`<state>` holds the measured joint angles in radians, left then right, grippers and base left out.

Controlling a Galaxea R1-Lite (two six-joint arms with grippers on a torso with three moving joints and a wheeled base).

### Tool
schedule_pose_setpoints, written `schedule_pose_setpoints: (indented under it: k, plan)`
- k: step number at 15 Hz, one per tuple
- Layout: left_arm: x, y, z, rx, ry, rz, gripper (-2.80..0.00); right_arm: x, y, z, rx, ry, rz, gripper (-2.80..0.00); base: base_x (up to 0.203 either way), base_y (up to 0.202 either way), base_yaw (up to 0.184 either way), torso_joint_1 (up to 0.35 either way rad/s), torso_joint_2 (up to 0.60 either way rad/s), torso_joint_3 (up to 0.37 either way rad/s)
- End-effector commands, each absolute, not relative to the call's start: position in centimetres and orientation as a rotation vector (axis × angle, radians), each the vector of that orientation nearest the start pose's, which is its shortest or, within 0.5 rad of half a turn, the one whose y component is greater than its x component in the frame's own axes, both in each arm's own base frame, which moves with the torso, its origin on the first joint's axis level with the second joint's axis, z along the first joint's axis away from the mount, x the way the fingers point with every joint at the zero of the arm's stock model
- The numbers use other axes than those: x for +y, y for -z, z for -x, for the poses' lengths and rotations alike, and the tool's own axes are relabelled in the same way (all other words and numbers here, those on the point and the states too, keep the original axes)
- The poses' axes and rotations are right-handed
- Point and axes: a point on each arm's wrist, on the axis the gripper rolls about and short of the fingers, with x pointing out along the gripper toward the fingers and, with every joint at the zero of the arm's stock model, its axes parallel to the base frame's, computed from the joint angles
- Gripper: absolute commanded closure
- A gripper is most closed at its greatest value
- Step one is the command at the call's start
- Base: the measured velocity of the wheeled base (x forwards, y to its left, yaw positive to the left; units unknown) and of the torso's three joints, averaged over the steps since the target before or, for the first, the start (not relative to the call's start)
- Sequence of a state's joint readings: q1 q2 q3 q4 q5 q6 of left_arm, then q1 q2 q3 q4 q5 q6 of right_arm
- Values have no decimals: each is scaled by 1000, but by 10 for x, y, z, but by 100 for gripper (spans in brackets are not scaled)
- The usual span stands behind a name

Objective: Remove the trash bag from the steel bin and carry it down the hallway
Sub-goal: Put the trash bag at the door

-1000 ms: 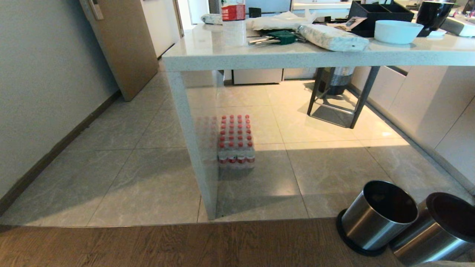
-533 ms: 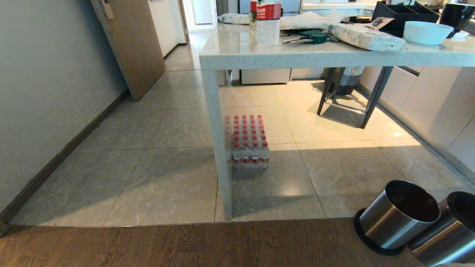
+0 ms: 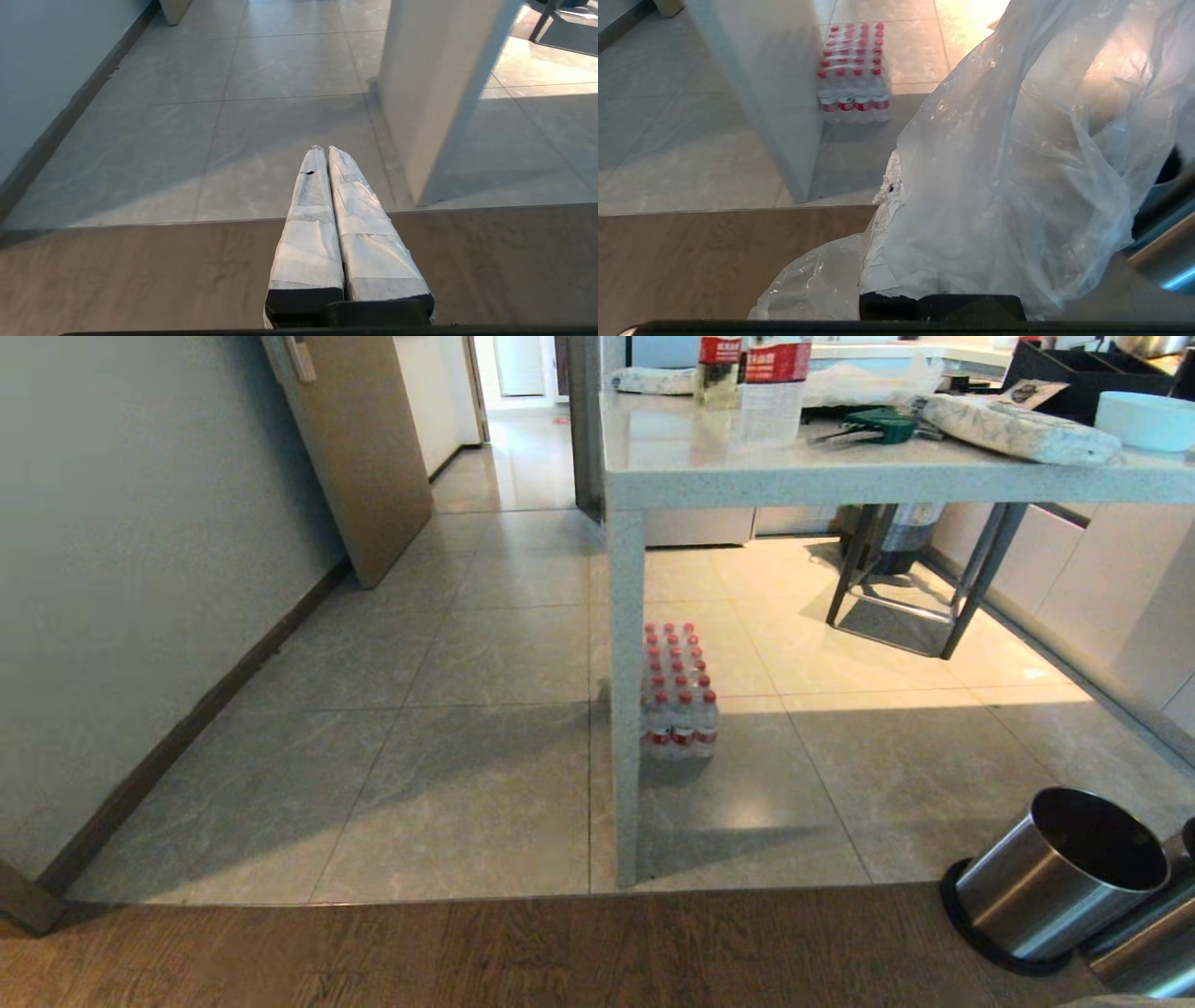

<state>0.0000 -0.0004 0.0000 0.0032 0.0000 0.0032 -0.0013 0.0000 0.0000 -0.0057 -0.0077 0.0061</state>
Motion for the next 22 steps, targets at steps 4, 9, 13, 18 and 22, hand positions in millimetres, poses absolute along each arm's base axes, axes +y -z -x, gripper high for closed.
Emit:
schedule_pose_setpoints:
  k: [4,9,13,18,22]
  plan:
    - [0,-75,23,3,0,-3,0,0,-76,23,-3,9,-6,0,0,192,2,2,1,3]
    - [0,-75,23,3,0,-2,0,0,-76,23,-3,9,-6,0,0,193,0,3,4,1]
    - [0,-75,23,3,0,-2,0,0,-76,23,-3,9,-6,0,0,195,0,1,1,1]
    - [0,-75,23,3,0,-2,0,0,-76,23,-3,9,-6,0,0,193,2,2,4,5]
    - [0,-75,23,3,0,-2,0,0,-76,23,-3,9,-6,0,0,193,3,4,-2,3]
